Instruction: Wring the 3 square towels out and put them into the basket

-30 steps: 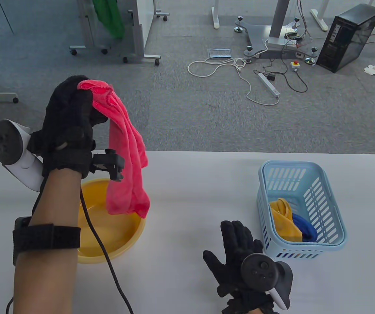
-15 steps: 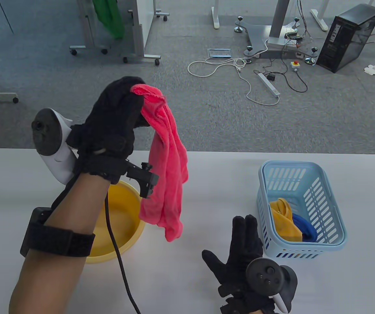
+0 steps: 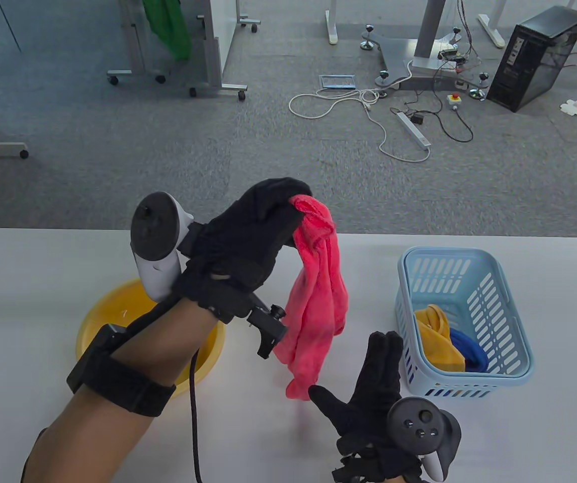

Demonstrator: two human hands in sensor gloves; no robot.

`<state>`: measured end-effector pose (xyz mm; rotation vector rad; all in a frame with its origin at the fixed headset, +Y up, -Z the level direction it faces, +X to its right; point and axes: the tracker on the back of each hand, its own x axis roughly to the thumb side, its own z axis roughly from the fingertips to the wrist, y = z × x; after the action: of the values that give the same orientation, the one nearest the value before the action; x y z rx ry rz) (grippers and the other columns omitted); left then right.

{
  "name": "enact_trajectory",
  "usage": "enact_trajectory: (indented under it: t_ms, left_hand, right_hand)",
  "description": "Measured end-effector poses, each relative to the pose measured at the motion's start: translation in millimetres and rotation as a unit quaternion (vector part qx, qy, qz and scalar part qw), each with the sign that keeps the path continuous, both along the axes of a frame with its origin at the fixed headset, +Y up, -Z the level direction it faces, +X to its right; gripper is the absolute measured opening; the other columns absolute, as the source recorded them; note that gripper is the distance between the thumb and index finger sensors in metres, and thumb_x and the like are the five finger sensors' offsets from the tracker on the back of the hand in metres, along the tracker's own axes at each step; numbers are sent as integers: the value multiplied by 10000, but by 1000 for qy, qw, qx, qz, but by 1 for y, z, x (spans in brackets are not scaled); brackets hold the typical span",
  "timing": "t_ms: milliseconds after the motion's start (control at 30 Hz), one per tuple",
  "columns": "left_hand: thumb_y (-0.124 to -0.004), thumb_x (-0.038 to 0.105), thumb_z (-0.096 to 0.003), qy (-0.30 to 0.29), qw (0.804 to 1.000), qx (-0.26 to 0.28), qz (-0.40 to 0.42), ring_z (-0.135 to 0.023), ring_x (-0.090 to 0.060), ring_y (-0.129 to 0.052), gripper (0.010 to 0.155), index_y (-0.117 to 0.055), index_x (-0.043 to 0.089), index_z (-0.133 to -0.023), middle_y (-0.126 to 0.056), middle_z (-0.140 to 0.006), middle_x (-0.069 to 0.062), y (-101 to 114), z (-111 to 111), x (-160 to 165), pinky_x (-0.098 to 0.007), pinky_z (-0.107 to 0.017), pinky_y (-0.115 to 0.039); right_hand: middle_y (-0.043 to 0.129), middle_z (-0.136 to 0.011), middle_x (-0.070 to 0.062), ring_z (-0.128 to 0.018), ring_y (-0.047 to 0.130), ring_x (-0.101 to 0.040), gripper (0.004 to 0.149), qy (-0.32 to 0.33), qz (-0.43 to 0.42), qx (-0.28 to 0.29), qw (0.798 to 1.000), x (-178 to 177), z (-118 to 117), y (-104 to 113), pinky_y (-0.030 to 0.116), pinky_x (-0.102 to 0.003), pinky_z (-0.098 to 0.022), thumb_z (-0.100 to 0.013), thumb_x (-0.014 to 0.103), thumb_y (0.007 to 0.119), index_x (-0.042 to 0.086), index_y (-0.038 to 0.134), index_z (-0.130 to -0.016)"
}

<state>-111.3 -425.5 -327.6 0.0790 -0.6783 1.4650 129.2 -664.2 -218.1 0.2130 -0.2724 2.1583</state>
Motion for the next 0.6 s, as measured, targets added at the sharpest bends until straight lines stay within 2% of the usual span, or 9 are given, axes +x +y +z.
enact_trajectory:
  t_ms: [233, 400, 433, 500, 533, 600]
  left_hand:
    - [-812, 321, -546, -55, 998, 5, -20, -572, -300, -1053, 437, -801, 188, -962, -977, -825, -108, -12, 10, 28, -560, -534, -789]
    - [-800, 331, -553, -110, 994, -11, 15, -584, -290, -1048, 438, -787, 199, -970, -967, -838, -98, -21, 19, 49, -555, -541, -789]
    - [-802, 328, -550, -121, 992, -24, 34, -581, -293, -1048, 439, -789, 197, -969, -969, -834, -100, -22, 22, 55, -557, -539, -787]
    - [-804, 322, -549, -147, 988, -33, 45, -582, -303, -1044, 438, -791, 193, -967, -968, -835, -106, -24, 27, 64, -564, -539, -783]
    - [-804, 323, -549, -160, 986, -31, 41, -583, -303, -1044, 438, -791, 194, -968, -967, -836, -105, -24, 30, 69, -565, -540, -782]
    - [-799, 329, -551, -169, 985, -23, 39, -587, -295, -1045, 438, -785, 201, -970, -966, -839, -97, -26, 33, 75, -560, -543, -784]
  right_hand:
    - [-184, -1018, -298, -1000, 70, -617, 1338, 13, -25, -17, 999, -2, -2, -3, 209, -800, -701, -410, 665, 917, 74, -112, -1028]
    - [-179, -1014, -309, -1009, 118, -624, 1343, 2, -40, -14, 999, -4, -2, -6, 237, -798, -707, -397, 654, 936, 71, -88, -1042]
    - [-176, -1013, -312, -1018, 171, -626, 1341, -5, -43, -12, 999, -3, -2, -6, 264, -794, -712, -396, 657, 934, 68, -81, -1046]
    - [-131, -1032, -321, -1023, 403, -588, 1322, -19, -67, -1, 998, -2, -3, -8, 371, -760, -734, -397, 647, 943, 70, -43, -1061]
    - [-84, -1050, -329, -986, 554, -536, 1309, -28, -82, 0, 996, 0, -3, -9, 443, -728, -738, -396, 642, 949, 74, -18, -1070]
    - [65, -1094, -343, -793, 806, -360, 1274, -36, -98, 3, 995, 2, -3, -10, 621, -622, -715, -389, 624, 971, 73, 64, -1094]
